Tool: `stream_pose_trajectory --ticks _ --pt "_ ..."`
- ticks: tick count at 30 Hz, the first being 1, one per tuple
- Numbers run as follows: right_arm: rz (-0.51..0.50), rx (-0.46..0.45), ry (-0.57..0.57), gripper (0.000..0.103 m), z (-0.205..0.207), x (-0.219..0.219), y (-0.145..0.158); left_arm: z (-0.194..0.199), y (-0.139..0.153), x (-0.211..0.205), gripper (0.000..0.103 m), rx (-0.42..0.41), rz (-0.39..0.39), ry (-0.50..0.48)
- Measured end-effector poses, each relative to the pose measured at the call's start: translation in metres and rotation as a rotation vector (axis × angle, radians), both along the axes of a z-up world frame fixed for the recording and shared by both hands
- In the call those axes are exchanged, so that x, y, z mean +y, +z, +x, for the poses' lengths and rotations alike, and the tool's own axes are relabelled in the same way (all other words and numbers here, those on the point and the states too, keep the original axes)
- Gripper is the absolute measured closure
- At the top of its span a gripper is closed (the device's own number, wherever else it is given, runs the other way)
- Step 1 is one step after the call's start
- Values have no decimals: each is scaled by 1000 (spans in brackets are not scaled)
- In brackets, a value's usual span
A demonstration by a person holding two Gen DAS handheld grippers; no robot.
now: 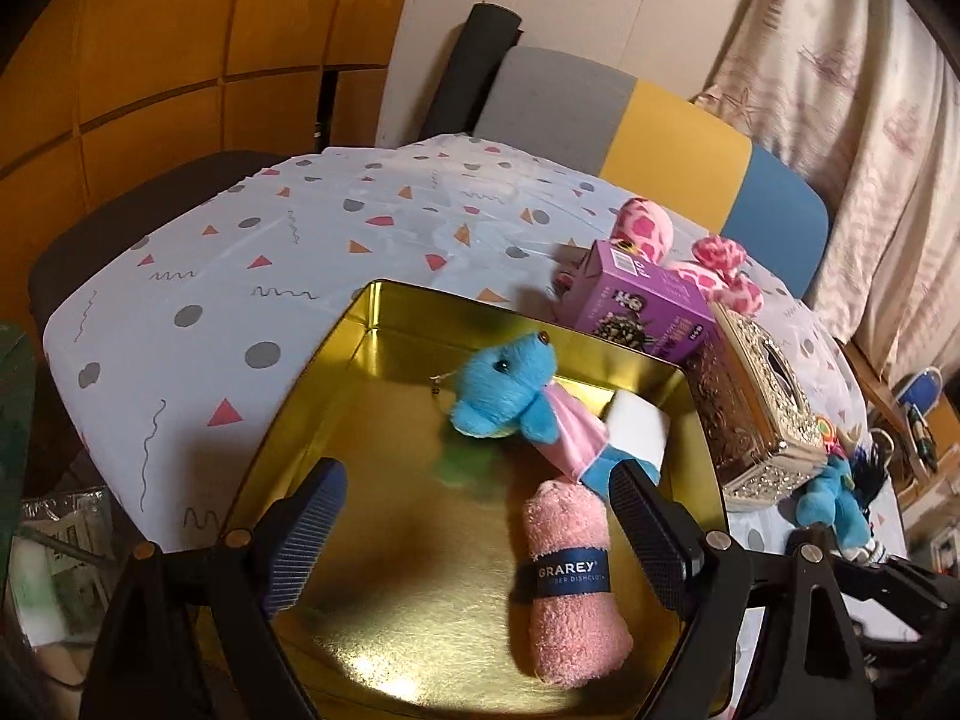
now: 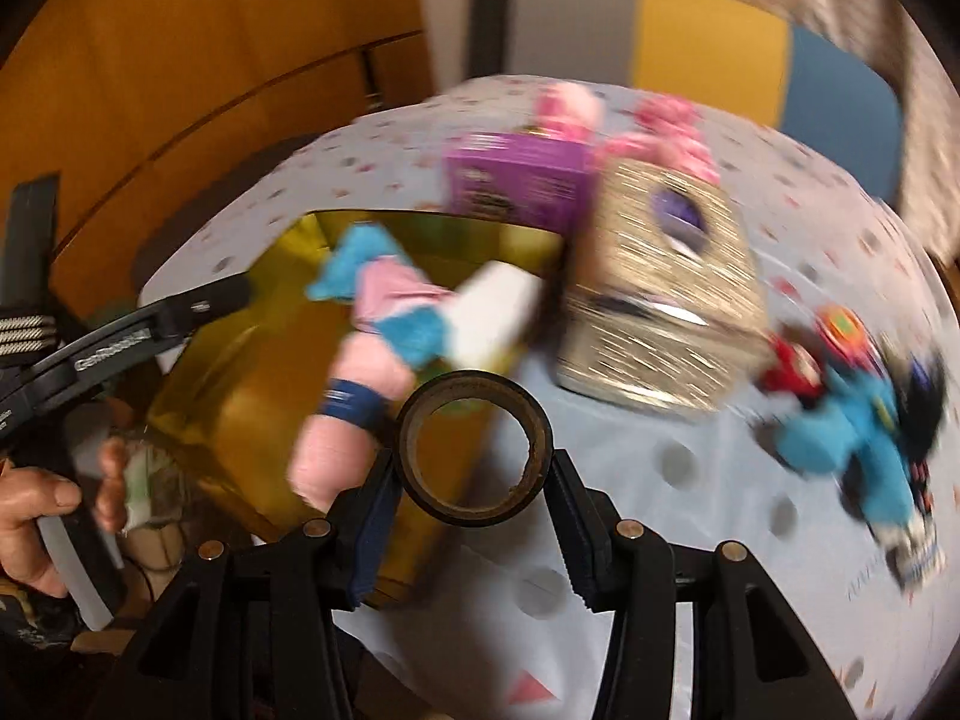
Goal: Organize soft objects
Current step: 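Carry the tape roll toward the gold tray with the right tool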
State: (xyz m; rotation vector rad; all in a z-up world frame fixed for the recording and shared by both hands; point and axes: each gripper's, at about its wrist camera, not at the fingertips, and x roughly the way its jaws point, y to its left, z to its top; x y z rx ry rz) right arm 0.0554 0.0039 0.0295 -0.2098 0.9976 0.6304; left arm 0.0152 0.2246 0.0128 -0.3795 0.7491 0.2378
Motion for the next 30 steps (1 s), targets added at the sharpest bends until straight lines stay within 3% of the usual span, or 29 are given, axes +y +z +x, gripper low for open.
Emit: stream_pose_trajectory --ticks 10,18,22,30 --pt "-110 12 116 54 10 46 -28 -2 -1 3 13 5 24 8" --pt "-178 -8 112 51 21 58 -48 -3 0 -1 13 8 29 -2" --pt "-164 -28 103 36 20 56 -47 -3 0 -4 13 10 32 -9" --pt "-71 -82 37 36 10 30 -24 -5 2 -13 13 3 46 -27"
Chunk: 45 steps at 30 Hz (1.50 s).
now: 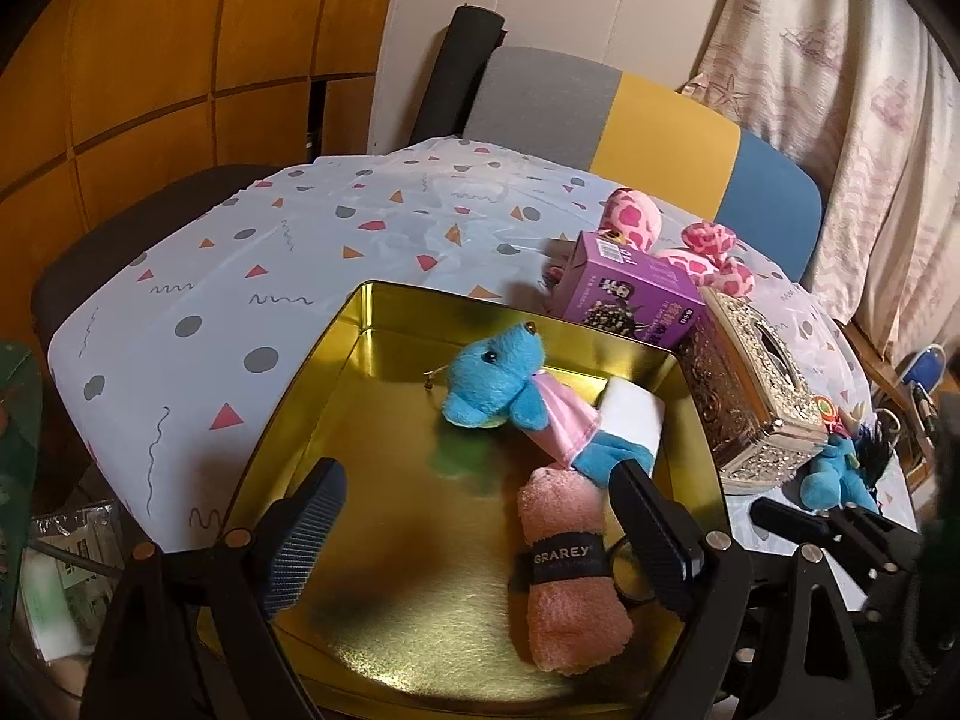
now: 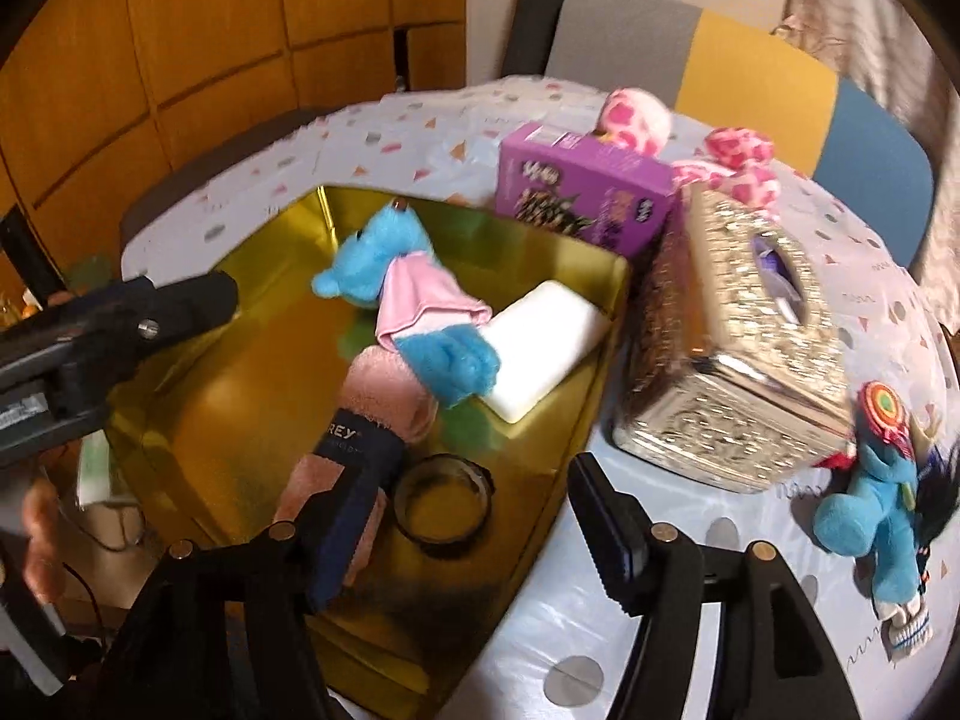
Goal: Organize soft objects
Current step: 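Carry the tape roll toward the gold tray with the right tool, then lower the tape roll into the gold tray and open the right tool, then grasp the large blue lollipop plush with the left tool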
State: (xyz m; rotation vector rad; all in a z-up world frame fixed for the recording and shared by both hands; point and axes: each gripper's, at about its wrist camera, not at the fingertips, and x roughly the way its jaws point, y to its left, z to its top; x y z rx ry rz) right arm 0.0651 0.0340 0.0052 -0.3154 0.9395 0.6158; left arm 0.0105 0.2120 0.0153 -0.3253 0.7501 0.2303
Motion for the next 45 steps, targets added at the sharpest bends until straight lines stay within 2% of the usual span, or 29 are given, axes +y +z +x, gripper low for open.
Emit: stream_pose_trajectory --ticks 7,19,33,37,42,45 --pt "61 -25 -98 36 -9 -41 13 0 5 -17 13 -10 20 -53" --pt "94 -16 -298 36 3 -114 15 1 6 -60 13 -5 67 -170" --pt "50 -43 -535 36 15 -205 15 7 3 -122 14 16 107 -347" --pt "35 -78 -672 36 30 -252 24 10 -1 -140 14 32 86 -416" --pt "15 -146 -933 36 50 -326 28 13 -4 -166 16 52 92 -496" --pt "62 -138 -1075 36 54 -368 19 14 -2 -182 16 48 104 -543"
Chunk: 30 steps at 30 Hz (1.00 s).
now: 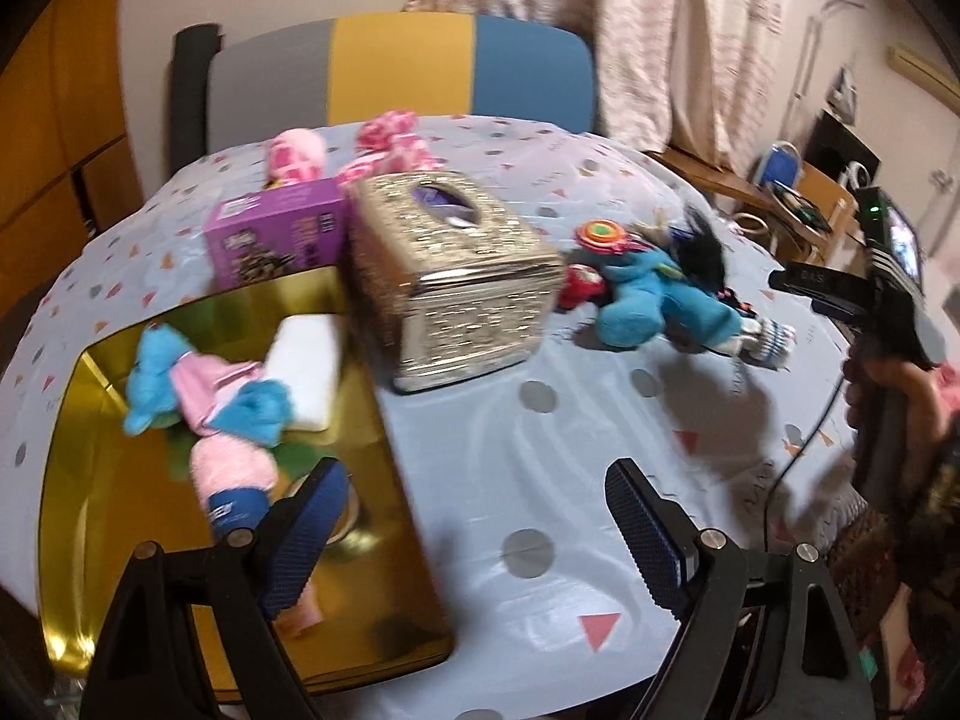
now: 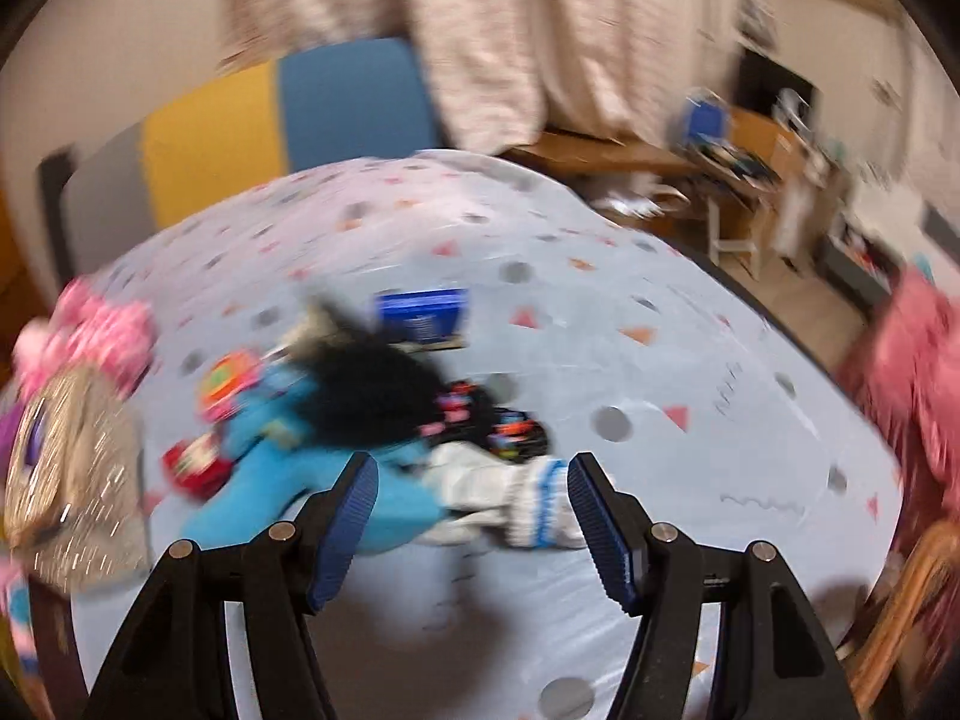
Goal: Organize soft objects
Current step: 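Grasp the large blue lollipop plush with the left tool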
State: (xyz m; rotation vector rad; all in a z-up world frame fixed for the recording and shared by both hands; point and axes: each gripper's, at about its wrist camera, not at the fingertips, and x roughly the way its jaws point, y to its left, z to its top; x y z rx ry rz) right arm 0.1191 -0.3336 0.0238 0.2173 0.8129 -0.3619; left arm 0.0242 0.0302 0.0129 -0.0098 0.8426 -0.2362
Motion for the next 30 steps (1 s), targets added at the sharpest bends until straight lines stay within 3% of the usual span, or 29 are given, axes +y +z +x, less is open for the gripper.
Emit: stream_pose_trajectory --ticks 2,7,17,26,30 --pt "127 -1 -77 36 -3 -25 -5 2 1 -9 16 -3 5 -21" --pt "263 -7 -166 36 -15 -53 -13 14 0 -35 16 13 7 -81" --pt "353 -22 -200 36 -21 -63 -20 46 -4 -92 22 50 -1 -194" --pt "412 -37 -203 36 -22 -69 -23 102 -8 -143 23 108 -40 -206" --pt "431 -33 -183 36 -20 -68 -25 130 -19 -166 35 134 -18 -205"
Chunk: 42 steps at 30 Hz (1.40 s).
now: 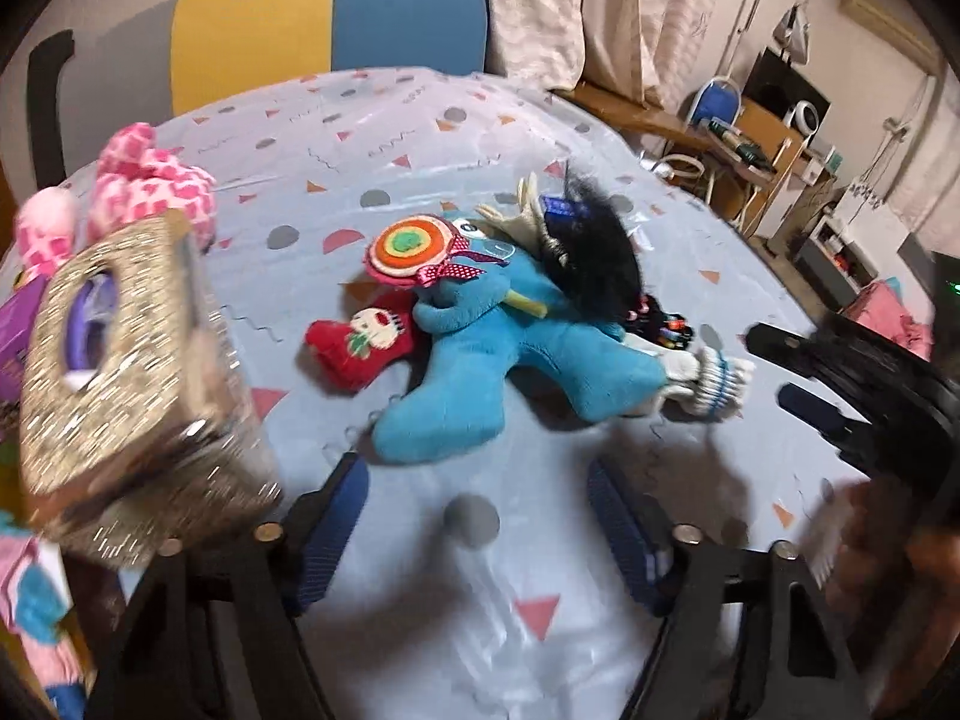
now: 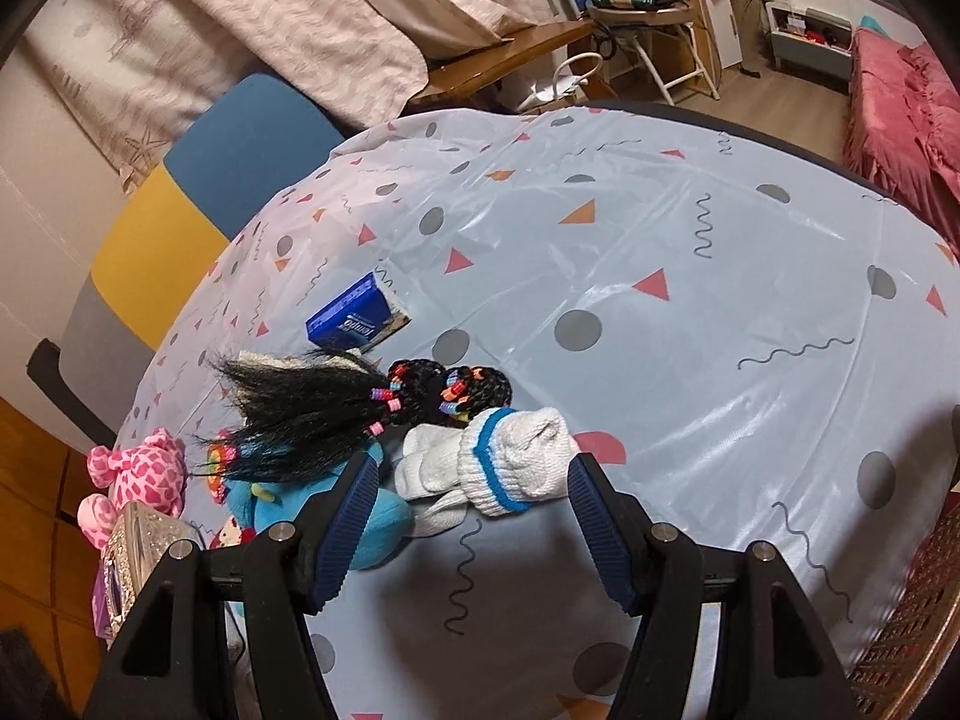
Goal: Organize soft objects
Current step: 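Grasp the large blue lollipop plush with the left tool, then grasp the red Santa stocking with the right tool while the left tool holds the blue plush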
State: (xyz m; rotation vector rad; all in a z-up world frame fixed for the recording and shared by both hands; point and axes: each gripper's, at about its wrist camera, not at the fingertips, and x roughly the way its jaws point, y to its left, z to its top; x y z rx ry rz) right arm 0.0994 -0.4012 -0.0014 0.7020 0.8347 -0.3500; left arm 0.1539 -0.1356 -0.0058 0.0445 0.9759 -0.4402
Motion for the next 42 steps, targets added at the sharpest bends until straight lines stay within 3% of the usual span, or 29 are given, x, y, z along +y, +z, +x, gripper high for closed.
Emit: stream_pose_trajectory --ticks 10,11,14,16,19,23,27,32,36,42 --pt "64 -8 21 36 3 -1 -6 56 -35 -41 38 19 149 -19" --pt "70 -9 21 36 2 -1 -6 61 -40 -45 39 26 168 -23" --pt "77 -9 25 36 3 -1 -7 72 -54 -52 61 65 189 -36" --pt "73 -4 31 36 4 1 -8 78 -64 -53 64 85 190 -32" --pt "63 -3 33 36 5 2 -9 74 -59 -51 67 42 163 -33" --pt "56 -11 25 36 2 1 -7 48 -31 -42 67 -82 147 -65" --pt "54 -9 24 36 2 1 -7 13 -9 -24 67 -156 117 -104" --pt "44 -5 21 36 2 2 -6 -40 -8 2 67 -157 106 -142" --pt "43 1 21 36 3 2 -6 -80 -24 22 67 -125 130 -153" --pt "44 13 38 36 5 5 -8 -111 -53 42 64 -87 159 -139"
